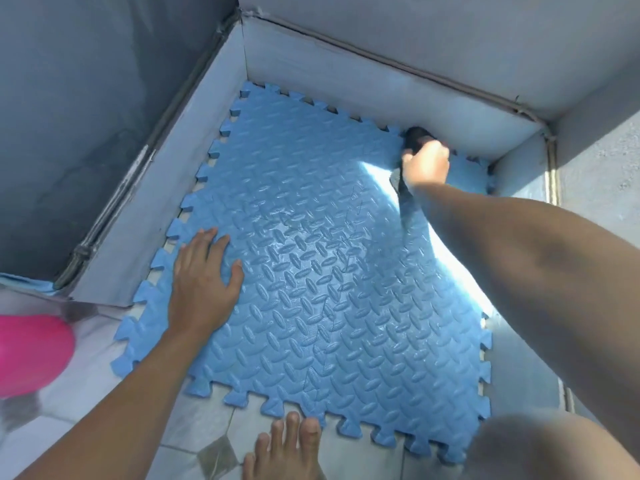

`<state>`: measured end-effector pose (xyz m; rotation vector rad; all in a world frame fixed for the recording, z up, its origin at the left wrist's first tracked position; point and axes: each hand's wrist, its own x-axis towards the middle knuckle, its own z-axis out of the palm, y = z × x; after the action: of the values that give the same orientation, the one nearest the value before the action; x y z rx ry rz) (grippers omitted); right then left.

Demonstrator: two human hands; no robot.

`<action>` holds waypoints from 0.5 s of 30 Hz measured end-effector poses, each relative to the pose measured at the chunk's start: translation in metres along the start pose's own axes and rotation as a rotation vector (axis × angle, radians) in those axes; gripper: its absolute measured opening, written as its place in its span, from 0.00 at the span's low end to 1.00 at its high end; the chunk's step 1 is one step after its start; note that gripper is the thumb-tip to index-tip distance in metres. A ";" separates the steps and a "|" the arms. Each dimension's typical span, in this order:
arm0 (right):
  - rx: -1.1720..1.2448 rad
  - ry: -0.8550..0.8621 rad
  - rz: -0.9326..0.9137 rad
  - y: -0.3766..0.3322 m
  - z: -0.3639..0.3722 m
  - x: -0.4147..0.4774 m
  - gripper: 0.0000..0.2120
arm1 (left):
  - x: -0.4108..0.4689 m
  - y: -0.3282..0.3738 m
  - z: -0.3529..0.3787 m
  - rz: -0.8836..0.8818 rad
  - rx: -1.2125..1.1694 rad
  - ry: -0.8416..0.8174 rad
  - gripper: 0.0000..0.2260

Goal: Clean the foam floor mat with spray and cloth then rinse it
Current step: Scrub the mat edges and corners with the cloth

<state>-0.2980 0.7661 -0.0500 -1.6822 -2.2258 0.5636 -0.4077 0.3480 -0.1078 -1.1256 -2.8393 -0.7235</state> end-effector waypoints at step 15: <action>0.070 -0.462 -0.806 -0.138 0.063 -0.112 0.16 | 0.000 -0.002 -0.005 0.022 -0.031 -0.016 0.22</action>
<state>-0.4130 0.6173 -0.0393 -0.5252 -2.8671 0.8327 -0.4100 0.3444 -0.1038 -1.1702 -2.8341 -0.7635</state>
